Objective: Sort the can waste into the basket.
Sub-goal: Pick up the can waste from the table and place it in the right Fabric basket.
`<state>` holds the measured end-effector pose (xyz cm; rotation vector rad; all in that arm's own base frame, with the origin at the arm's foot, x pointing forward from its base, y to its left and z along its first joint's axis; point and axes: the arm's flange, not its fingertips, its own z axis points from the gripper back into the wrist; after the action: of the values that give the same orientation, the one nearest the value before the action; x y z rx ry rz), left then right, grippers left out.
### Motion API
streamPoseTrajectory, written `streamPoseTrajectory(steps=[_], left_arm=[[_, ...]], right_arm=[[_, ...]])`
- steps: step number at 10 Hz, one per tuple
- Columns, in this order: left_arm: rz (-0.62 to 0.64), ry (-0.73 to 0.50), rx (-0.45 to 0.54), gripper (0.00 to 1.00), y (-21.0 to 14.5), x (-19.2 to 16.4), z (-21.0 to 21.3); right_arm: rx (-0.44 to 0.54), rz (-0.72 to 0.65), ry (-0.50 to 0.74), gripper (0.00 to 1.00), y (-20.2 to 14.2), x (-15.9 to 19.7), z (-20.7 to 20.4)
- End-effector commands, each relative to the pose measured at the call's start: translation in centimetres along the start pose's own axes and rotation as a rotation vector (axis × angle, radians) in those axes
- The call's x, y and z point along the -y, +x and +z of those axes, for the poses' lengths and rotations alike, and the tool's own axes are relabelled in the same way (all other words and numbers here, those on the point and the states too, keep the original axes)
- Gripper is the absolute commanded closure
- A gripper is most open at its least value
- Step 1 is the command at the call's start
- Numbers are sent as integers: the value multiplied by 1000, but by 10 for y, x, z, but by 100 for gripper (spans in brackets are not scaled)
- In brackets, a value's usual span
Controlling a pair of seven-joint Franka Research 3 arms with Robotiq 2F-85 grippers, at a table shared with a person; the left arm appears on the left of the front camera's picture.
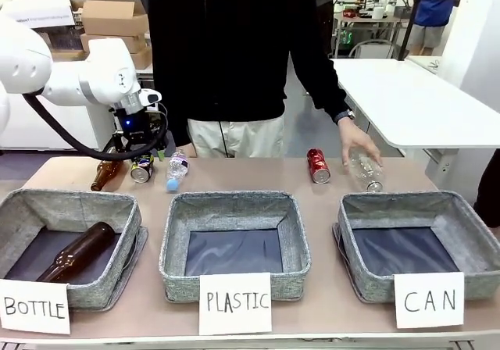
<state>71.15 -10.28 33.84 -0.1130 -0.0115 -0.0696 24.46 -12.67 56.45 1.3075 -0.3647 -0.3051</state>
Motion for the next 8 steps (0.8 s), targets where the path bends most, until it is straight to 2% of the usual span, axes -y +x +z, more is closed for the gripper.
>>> streamPoseTrajectory(steps=[1, 3, 4, 5, 6, 8], left_arm=[[47, 61, -2, 0, -3, -1, -7], [55, 73, -9, 0, 1, -2, -9], [59, 71, -17, 59, 4, -2, -8], [55, 84, -8, 60, 5, -3, -9], [52, 88, -17, 100, 4, -4, -12], [68, 90, -28, 100, 1, -7, -18]], right_arm=[[-3, 26, 12, 0, 2, -1, 1], [-3, 26, 12, 0, 2, -1, 1], [-3, 26, 12, 0, 2, -1, 1], [-3, 26, 12, 0, 2, -1, 1], [-3, 26, 12, 0, 2, -1, 1], [-3, 26, 12, 0, 2, -1, 1]])
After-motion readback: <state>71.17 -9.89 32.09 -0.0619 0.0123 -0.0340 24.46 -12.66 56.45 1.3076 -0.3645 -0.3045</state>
